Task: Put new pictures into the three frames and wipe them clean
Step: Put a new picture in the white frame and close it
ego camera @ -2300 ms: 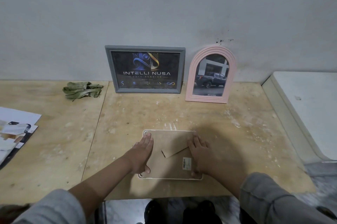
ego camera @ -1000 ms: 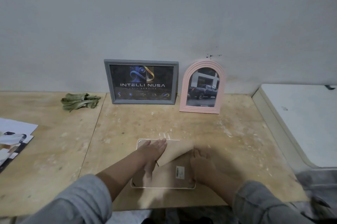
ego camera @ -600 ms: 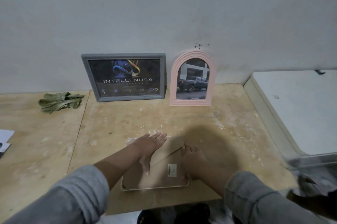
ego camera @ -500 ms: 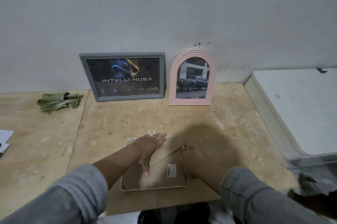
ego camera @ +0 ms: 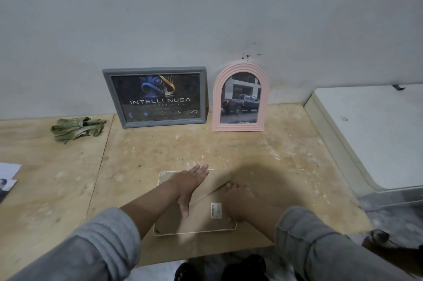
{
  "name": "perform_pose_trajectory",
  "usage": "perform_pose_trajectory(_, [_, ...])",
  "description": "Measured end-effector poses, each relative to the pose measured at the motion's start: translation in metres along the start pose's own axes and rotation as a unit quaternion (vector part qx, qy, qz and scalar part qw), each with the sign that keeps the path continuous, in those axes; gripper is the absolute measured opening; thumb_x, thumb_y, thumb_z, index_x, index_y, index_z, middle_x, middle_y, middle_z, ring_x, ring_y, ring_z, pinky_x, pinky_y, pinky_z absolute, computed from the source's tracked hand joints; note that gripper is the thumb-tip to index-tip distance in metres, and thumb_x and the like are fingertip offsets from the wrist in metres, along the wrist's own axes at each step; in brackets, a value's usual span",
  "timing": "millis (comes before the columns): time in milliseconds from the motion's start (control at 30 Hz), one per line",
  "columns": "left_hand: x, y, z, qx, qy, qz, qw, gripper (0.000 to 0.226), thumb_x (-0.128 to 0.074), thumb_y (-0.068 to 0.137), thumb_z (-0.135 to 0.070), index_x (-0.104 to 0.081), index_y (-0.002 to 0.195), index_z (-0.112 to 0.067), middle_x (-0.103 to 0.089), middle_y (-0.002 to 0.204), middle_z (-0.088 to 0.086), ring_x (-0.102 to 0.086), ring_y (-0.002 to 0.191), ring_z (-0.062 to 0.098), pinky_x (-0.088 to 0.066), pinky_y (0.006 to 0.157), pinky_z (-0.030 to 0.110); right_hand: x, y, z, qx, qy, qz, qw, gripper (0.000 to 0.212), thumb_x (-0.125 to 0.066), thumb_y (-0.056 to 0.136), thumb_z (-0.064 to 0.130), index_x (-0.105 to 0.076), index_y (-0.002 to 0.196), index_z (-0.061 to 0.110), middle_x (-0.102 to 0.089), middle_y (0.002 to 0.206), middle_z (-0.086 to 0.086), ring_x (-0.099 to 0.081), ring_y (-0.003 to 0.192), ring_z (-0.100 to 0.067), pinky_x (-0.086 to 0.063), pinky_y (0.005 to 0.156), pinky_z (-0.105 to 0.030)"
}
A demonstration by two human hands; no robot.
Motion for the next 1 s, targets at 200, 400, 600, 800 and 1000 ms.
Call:
perform_pose_trajectory(200, [-0.004,0.001,0.002,0.008,-0.016,0.006,1.000,0.150,-0.094,0.047,-0.029,0.013,0.151,-0.009,0.022,0.158,0.006,0.019,0.146,0.025,-0.009,0.117,0.049,0.009,0.011,0.006,0.032,0.028,-0.013,0.999,0.087,-0.072,0.079,0.039,-0.025,0.146,0.008,-0.032,0.149,-0.015,-0.029,0.137,-0.033,-0.025,0.110,-0.048])
perform_pose_trajectory(400, [0.000,-0.003,-0.002,0.027,-0.007,-0.004,1.000,0.149,-0.094,0.048,-0.028,0.011,0.151,-0.007,0.020,0.159,0.008,0.015,0.147,0.024,-0.011,0.117,0.048,0.015,-0.001,0.006,0.021,0.037,-0.006,0.999,0.082,-0.064,0.087,0.032,-0.017,0.149,0.007,-0.022,0.154,-0.017,-0.020,0.141,-0.035,-0.018,0.113,-0.050])
perform_pose_trajectory(600, [-0.012,-0.026,0.014,0.128,-0.066,-0.081,0.986,0.136,-0.088,0.058,-0.039,0.005,0.151,-0.003,0.017,0.158,0.016,0.007,0.148,0.031,-0.013,0.120,0.045,-0.011,-0.022,-0.014,-0.057,0.203,-0.079,0.974,0.079,-0.065,0.085,0.032,-0.023,0.145,0.002,-0.034,0.145,-0.018,-0.038,0.130,-0.035,-0.027,0.110,-0.048])
perform_pose_trajectory(800, [-0.040,-0.093,0.051,0.366,-0.308,-0.254,0.840,0.081,-0.079,0.059,-0.056,-0.048,0.118,-0.010,-0.054,0.125,0.008,-0.051,0.117,0.030,-0.047,0.093,0.037,-0.017,-0.028,-0.020,-0.171,0.485,-0.113,0.850,0.036,-0.058,0.086,0.023,-0.055,0.119,0.008,-0.058,0.118,-0.008,-0.056,0.108,-0.022,-0.047,0.084,-0.028])
perform_pose_trajectory(1000, [-0.058,-0.107,0.073,0.427,-0.447,-0.291,0.730,0.046,-0.072,0.066,-0.047,-0.058,0.084,-0.007,-0.066,0.092,0.011,-0.064,0.088,0.031,-0.051,0.074,0.034,-0.016,-0.014,-0.011,-0.196,0.660,-0.060,0.723,0.037,-0.048,0.095,0.018,-0.052,0.126,-0.001,-0.053,0.131,-0.018,-0.054,0.110,-0.027,-0.045,0.074,-0.026])
Point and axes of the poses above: each hand's wrist, its own y-axis towards the middle knuckle, its own x-axis out of the back of the hand, z = x × y, the point moved 8 cm from there along y, towards the middle knuckle
